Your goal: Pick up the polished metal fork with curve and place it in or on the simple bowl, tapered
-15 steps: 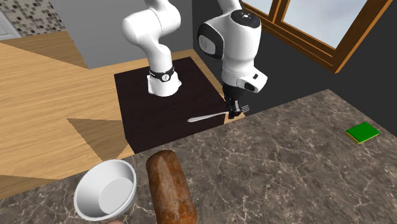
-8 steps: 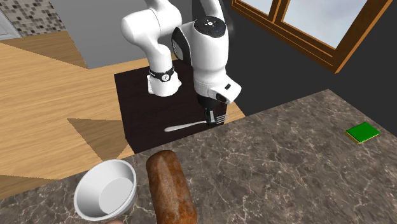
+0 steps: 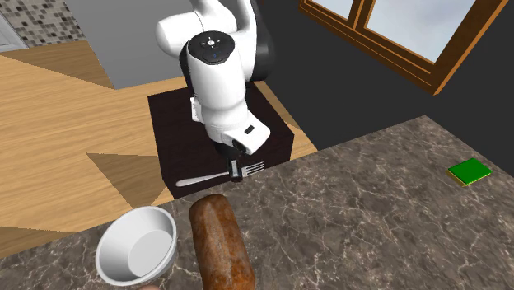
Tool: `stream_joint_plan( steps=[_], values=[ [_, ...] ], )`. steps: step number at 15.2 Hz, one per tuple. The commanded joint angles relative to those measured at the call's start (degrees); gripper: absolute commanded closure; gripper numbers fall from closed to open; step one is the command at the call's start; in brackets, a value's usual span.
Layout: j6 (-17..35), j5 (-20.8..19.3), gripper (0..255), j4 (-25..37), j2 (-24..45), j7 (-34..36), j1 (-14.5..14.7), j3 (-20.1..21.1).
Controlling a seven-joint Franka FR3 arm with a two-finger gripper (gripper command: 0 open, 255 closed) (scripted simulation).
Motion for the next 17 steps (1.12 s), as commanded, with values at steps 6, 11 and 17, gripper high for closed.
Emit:
stream_joint_plan(
  steps=[6, 11, 17],
  values=[
    [-1.4, 1.2, 255, 6.0, 5.1, -12.6, -4.5, -6.8],
    [-3.2, 4.0, 255, 12.0, 10.1, -21.9, -7.7, -10.7],
    [-6.4, 9.0, 255, 21.2, 17.7, -32.8, -12.4, -13.5]
  ],
)
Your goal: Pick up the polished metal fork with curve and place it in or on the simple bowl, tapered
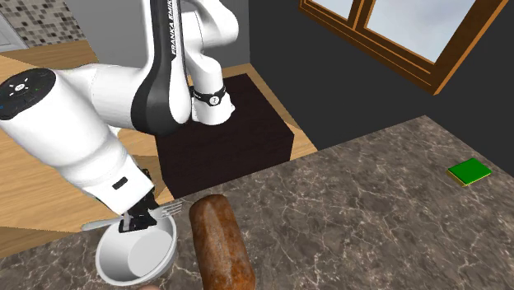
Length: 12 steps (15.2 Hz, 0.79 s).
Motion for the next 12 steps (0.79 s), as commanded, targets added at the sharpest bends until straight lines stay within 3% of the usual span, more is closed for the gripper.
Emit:
stream_joint_plan(
  steps=[1, 4, 12],
  values=[
    [-1.0, 1.8, 255, 3.2, 2.8, -3.8, -1.9, -0.7],
    [-2.8, 4.0, 255, 7.7, 6.3, -7.8, -4.4, -1.0],
    [2.1, 8.3, 255, 7.1, 11.4, -10.9, -5.9, 1.0]
  ],
)
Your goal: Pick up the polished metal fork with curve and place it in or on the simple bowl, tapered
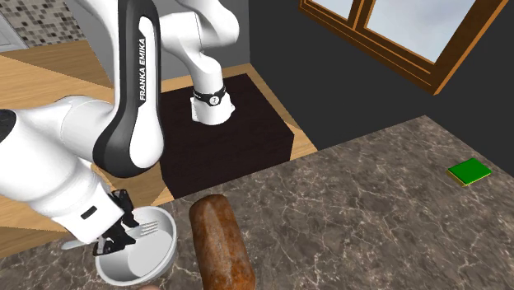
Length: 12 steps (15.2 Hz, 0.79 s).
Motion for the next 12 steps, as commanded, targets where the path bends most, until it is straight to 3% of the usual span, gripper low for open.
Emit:
stream_joint_plan(
  steps=[1, 6, 12],
  values=[
    [1.3, 1.0, 255, -0.3, 1.2, -0.7, -0.3, 0.6],
    [4.4, 4.1, 255, -0.1, 4.8, -2.8, -1.6, 2.4],
    [4.4, 4.0, 255, -0.1, 4.8, -2.8, -1.6, 2.4]
  ],
)
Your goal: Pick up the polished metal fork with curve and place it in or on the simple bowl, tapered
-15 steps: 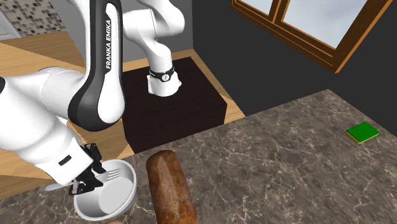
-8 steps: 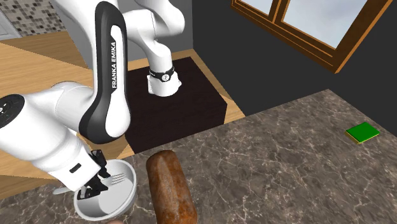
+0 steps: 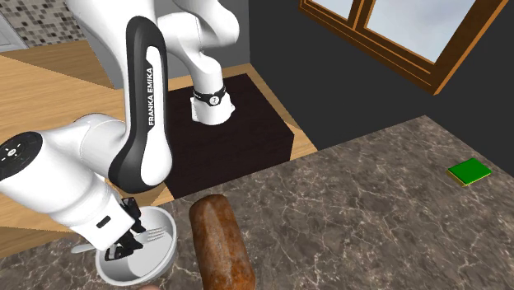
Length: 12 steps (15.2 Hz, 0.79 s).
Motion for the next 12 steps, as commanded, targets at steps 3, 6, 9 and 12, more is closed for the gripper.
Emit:
stream_joint_plan(
  steps=[3, 6, 9, 12],
  values=[
    [0.0, 0.0, 0, 0.0, 0.0, 0.0, 0.0, 0.0],
    [0.0, 0.0, 0, 0.0, 0.0, 0.0, 0.0, 0.0],
    [-1.4, -1.3, 0, 0.0, -1.6, 0.9, 0.6, -0.9],
    [-5.6, -5.0, 0, 0.3, -6.0, 3.4, 2.1, -3.1]
  ],
)
